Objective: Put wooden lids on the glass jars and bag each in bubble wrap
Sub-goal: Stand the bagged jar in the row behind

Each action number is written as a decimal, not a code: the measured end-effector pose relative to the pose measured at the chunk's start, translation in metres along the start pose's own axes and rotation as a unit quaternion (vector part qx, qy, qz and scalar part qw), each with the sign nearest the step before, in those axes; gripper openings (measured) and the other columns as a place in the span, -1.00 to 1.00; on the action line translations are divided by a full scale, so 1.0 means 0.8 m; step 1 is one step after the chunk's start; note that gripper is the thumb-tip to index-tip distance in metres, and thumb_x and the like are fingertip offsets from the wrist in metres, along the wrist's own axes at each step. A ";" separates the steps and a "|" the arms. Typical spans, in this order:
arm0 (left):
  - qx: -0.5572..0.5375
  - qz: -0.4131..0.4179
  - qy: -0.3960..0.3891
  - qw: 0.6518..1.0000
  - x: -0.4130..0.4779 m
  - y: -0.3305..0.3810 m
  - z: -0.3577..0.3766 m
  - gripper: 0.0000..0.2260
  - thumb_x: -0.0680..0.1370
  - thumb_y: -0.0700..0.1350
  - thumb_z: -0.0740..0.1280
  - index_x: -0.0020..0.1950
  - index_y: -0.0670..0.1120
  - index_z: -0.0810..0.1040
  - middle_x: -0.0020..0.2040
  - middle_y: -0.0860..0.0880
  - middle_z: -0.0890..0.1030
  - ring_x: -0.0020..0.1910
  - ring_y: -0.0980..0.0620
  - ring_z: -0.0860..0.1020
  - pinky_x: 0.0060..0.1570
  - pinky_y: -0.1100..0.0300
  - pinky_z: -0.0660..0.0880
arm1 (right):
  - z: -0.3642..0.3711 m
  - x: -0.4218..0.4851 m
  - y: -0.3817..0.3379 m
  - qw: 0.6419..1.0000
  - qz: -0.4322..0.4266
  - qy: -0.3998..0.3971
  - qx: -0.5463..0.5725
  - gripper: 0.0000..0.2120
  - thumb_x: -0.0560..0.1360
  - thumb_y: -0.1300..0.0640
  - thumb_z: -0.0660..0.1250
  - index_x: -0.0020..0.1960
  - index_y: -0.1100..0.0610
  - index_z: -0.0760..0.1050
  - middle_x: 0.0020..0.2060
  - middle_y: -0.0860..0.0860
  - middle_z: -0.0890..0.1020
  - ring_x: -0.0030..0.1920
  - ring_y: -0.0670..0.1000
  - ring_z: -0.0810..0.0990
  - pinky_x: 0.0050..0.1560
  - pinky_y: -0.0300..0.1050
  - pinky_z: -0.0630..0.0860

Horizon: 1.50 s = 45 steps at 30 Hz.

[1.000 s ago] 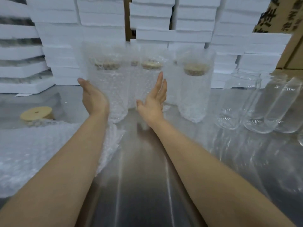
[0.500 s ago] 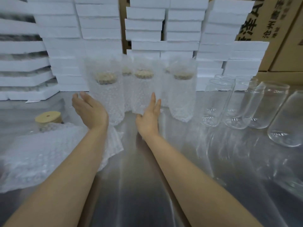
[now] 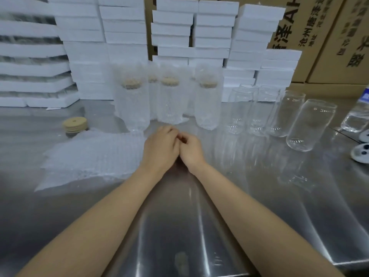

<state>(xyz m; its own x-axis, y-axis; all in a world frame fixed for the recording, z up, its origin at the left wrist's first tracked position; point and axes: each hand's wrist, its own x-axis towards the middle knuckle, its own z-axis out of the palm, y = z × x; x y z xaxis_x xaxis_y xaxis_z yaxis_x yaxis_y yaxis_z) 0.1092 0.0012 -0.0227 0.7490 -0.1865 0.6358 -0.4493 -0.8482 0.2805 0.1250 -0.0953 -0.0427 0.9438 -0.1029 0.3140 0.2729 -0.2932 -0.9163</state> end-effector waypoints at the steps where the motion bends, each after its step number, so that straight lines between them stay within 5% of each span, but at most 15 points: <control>1: -0.031 -0.007 -0.016 0.999 -0.008 0.006 0.002 -0.78 0.54 -0.23 0.19 0.09 -0.16 0.59 0.07 -0.09 0.55 0.05 -0.08 0.50 -0.05 0.11 0.39 | -0.010 -0.005 0.003 1.000 -0.001 -0.002 -0.014 -0.77 0.47 0.42 0.22 -0.12 0.19 0.60 -0.23 0.09 0.62 -0.17 -0.04 0.53 -0.08 -0.10 0.48; 4: -0.062 0.002 -0.089 0.994 -0.022 0.015 0.010 -0.77 0.56 -0.24 0.20 0.18 -0.19 0.54 0.15 -0.15 0.53 0.13 -0.13 0.48 0.04 0.15 0.35 | -0.047 -0.014 0.008 1.000 0.011 -0.006 -0.013 -0.72 0.47 0.47 0.18 -0.06 0.19 0.59 -0.15 0.13 0.63 -0.20 -0.02 0.56 -0.09 -0.19 0.53; 6: -0.063 0.015 -0.140 0.988 -0.025 0.017 0.014 -0.80 0.58 -0.23 0.21 0.15 -0.21 0.54 0.13 -0.19 0.54 0.15 -0.15 0.48 0.13 0.09 0.36 | -0.079 -0.010 0.014 0.997 0.021 0.073 -0.014 -0.71 0.47 0.46 0.20 0.03 0.21 0.58 -0.04 0.19 0.64 -0.18 -0.04 0.55 -0.13 -0.32 0.49; 9: -0.075 -0.009 -0.154 0.985 -0.028 0.011 0.014 -0.83 0.58 -0.21 0.23 0.08 -0.22 0.56 0.07 -0.19 0.54 0.10 -0.15 0.49 0.12 0.07 0.38 | -0.126 0.007 0.028 0.964 0.048 0.260 -0.019 -0.63 0.48 0.38 0.25 0.28 0.25 0.46 0.20 0.21 0.51 0.10 0.08 0.52 0.16 -0.23 0.40; 12: -0.069 -0.046 -0.146 0.986 -0.029 0.006 0.014 -0.85 0.58 -0.18 0.23 0.05 -0.18 0.56 0.05 -0.17 0.54 0.06 -0.16 0.50 0.07 0.04 0.43 | -0.151 0.028 0.038 0.946 0.061 0.315 -0.051 -0.45 0.49 0.26 0.37 0.43 0.23 0.28 0.37 0.19 0.29 0.36 0.15 0.32 0.39 -0.09 0.23; 20: 0.036 -0.192 -0.120 0.973 -0.017 -0.028 0.014 -0.70 0.56 -0.10 0.22 0.23 -0.21 0.50 0.25 -0.25 0.44 0.27 -0.23 0.36 0.22 0.00 0.35 | -0.155 0.082 0.054 0.945 0.032 0.295 -0.136 -0.17 0.43 0.02 0.50 0.51 0.26 0.14 0.41 0.21 0.26 0.45 0.21 0.18 0.46 0.04 0.11; 24: 0.065 -0.256 -0.099 0.959 -0.007 -0.053 0.010 -0.62 0.56 -0.06 0.23 0.33 -0.21 0.41 0.29 -0.28 0.41 0.29 -0.24 0.33 0.26 -0.02 0.30 | -0.152 0.103 0.058 0.933 0.027 0.316 -0.170 -0.11 0.41 -0.04 0.51 0.53 0.24 0.10 0.40 0.19 0.28 0.41 0.22 0.25 0.37 0.13 0.28; 32: 0.062 -0.198 -0.067 0.976 -0.001 -0.057 0.011 -0.66 0.53 -0.15 0.22 0.28 -0.20 0.47 0.26 -0.21 0.43 0.28 -0.19 0.34 0.19 -0.03 0.35 | -0.145 0.112 0.058 0.924 0.020 0.328 -0.195 -0.05 0.39 -0.03 0.49 0.55 0.21 0.02 0.40 0.19 0.26 0.42 0.21 0.26 0.27 0.18 0.40; 36: 0.162 -0.135 0.023 0.977 0.007 -0.058 -0.005 -0.64 0.44 -0.20 0.27 0.24 -0.18 0.53 0.26 -0.17 0.47 0.27 -0.18 0.35 0.24 -0.01 0.18 | -0.134 0.091 0.052 0.934 -0.005 0.273 -0.232 -0.05 0.36 -0.11 0.47 0.53 0.23 0.07 0.34 0.17 0.27 0.36 0.18 0.29 0.18 0.11 0.42; 39: 0.256 -0.226 -0.059 0.938 0.002 -0.062 -0.020 -0.50 0.52 -0.10 0.25 0.45 -0.16 0.27 0.51 -0.22 0.16 0.50 -0.28 0.05 0.44 -0.19 -0.11 | -0.114 0.067 0.042 0.949 -0.052 0.205 -0.235 -0.12 0.36 -0.11 0.48 0.49 0.23 0.16 0.30 0.14 0.27 0.32 0.14 0.34 0.21 0.05 0.40; 41: 0.266 -0.313 -0.141 0.901 -0.005 -0.066 -0.026 -0.44 0.58 -0.06 0.19 0.53 -0.16 0.10 0.53 -0.26 0.06 0.50 -0.33 0.02 0.44 -0.21 -0.01 | -0.096 0.049 0.032 0.958 -0.079 0.155 -0.229 -0.17 0.37 -0.09 0.48 0.47 0.20 0.18 0.27 0.10 0.28 0.26 0.09 0.38 0.21 0.01 0.42; 45: 0.288 -0.311 -0.160 0.892 -0.010 -0.072 -0.035 -0.71 0.62 -0.16 0.15 0.34 -0.13 0.42 0.31 -0.17 0.45 0.30 -0.16 0.41 0.21 0.09 0.35 | -0.050 0.011 0.010 0.965 -0.124 0.102 -0.207 -0.21 0.37 -0.07 0.50 0.45 0.17 0.22 0.18 0.01 0.28 0.20 0.05 0.41 0.14 -0.17 0.36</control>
<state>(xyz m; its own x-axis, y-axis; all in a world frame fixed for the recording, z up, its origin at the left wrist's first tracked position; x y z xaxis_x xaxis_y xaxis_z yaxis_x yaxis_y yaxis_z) 0.1158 0.0655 -0.0239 0.9082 0.3543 0.2230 0.3560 -0.9339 0.0336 0.1282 -0.1368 -0.0368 0.7908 -0.1530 0.5926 0.3486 -0.6832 -0.6417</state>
